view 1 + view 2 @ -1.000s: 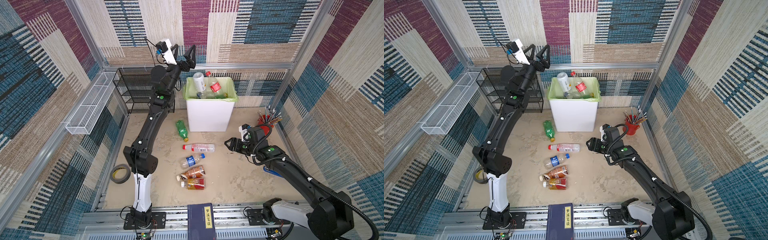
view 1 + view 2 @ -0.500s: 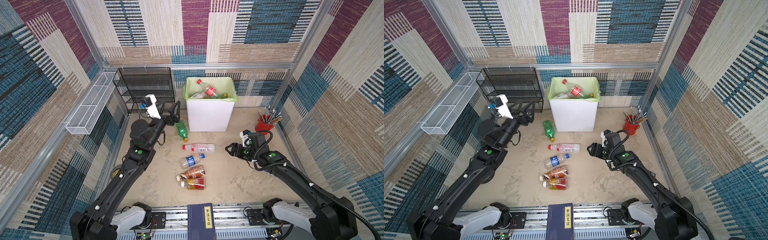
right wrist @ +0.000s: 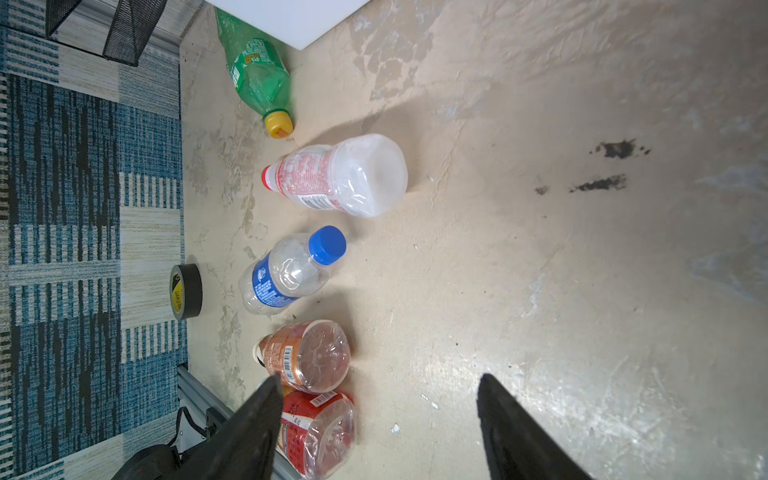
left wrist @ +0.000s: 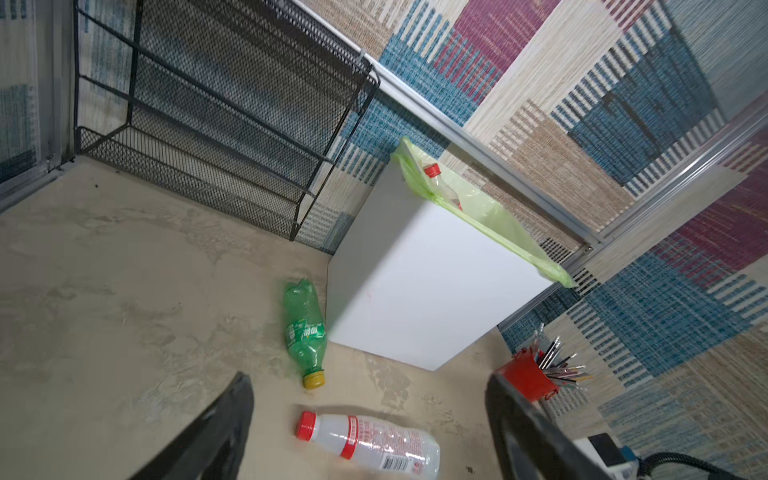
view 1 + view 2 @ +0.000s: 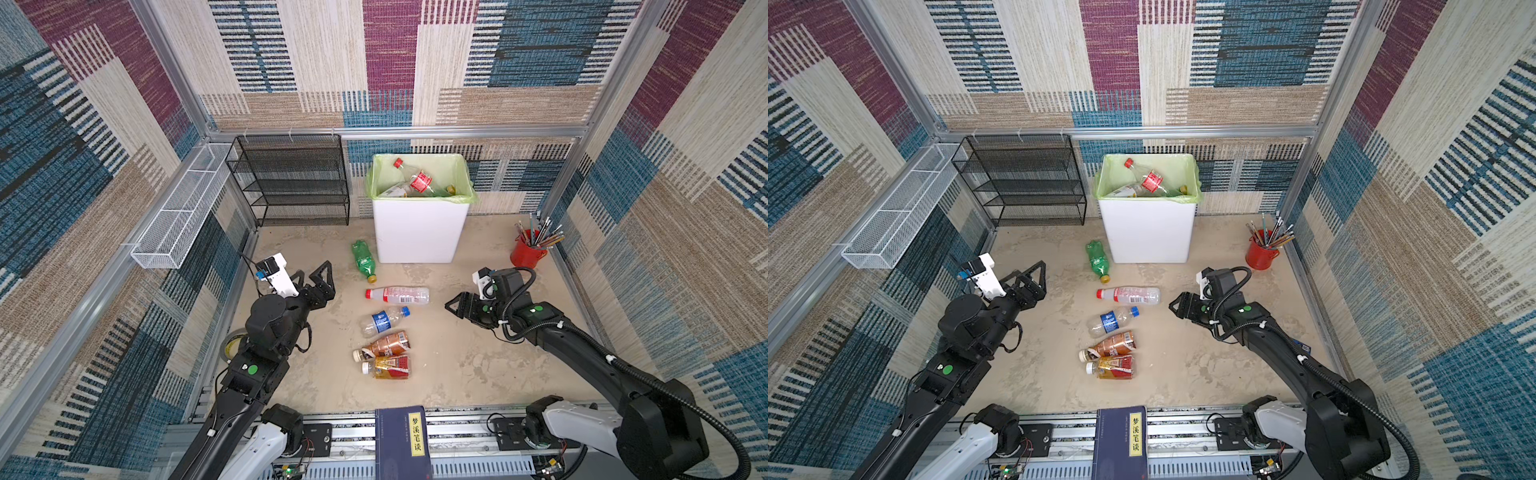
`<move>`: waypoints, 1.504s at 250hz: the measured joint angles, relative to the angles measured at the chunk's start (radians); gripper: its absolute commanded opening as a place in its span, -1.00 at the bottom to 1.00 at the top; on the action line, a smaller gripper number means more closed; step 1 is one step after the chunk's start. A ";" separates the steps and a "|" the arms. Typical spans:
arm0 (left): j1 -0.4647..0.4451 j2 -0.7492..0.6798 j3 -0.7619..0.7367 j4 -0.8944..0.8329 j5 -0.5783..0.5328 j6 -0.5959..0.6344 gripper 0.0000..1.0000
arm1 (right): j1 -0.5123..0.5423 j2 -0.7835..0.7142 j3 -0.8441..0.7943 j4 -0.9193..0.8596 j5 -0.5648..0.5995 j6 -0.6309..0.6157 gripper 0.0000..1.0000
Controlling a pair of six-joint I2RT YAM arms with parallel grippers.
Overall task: Throw the plastic bottles in the bin
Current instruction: 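Return left gripper toward the robot while right gripper moves to the white-red bottle, then lower right gripper onto the white-red milk bottle and close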
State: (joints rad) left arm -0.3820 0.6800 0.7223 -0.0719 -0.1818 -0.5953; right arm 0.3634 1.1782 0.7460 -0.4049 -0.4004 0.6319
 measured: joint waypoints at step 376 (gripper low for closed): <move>0.000 -0.240 -0.166 -0.294 -0.085 -0.314 0.69 | 0.310 0.750 0.846 -0.304 0.336 -0.690 0.65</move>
State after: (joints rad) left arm -0.3817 0.4397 0.5560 -0.3656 -0.2668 -0.9096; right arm 0.6731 1.9285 1.5917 -0.7086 -0.0639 -0.0582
